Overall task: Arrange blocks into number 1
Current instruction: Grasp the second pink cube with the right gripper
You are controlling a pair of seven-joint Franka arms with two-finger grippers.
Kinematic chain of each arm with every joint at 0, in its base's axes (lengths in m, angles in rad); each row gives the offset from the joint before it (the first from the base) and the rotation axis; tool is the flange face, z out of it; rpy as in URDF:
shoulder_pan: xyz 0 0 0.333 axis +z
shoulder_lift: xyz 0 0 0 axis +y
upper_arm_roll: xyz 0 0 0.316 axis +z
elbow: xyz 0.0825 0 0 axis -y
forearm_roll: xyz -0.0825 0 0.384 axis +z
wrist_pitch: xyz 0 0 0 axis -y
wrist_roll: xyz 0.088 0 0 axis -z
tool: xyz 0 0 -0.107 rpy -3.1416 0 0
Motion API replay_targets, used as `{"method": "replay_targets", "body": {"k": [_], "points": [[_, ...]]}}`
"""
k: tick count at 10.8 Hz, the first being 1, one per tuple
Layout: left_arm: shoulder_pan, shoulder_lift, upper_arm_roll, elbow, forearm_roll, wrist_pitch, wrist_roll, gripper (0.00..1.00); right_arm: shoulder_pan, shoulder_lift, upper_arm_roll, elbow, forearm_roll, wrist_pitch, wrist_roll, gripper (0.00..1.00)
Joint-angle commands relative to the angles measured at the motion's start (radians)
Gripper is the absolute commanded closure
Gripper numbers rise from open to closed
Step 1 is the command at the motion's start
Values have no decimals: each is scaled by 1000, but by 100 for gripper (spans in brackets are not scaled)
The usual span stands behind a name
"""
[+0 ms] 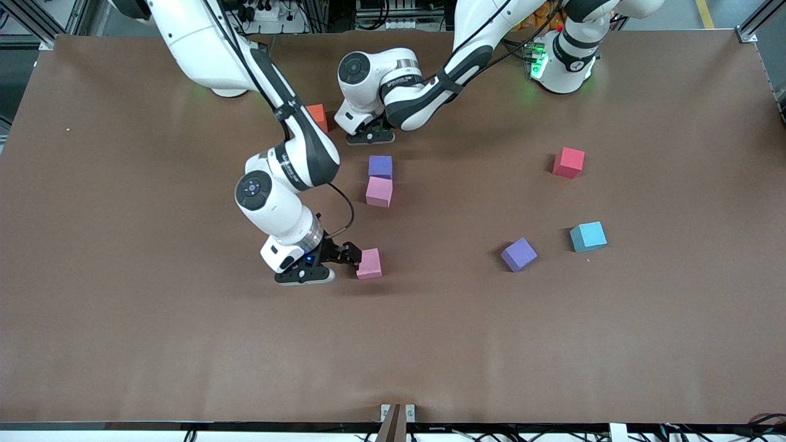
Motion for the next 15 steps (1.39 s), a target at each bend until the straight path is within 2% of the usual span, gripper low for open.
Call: {"method": "replay_targets", "body": {"k": [1, 10, 15], "points": [[42, -27, -4, -20, 38, 16, -2, 100, 8, 40, 3, 57, 32, 13, -25, 0], [68, -20, -1, -15, 65, 45, 167, 100, 72, 105, 9, 59, 37, 69, -21, 0], [70, -15, 5, -19, 111, 45, 184, 100, 88, 131, 9, 54, 34, 111, -25, 0]]}}
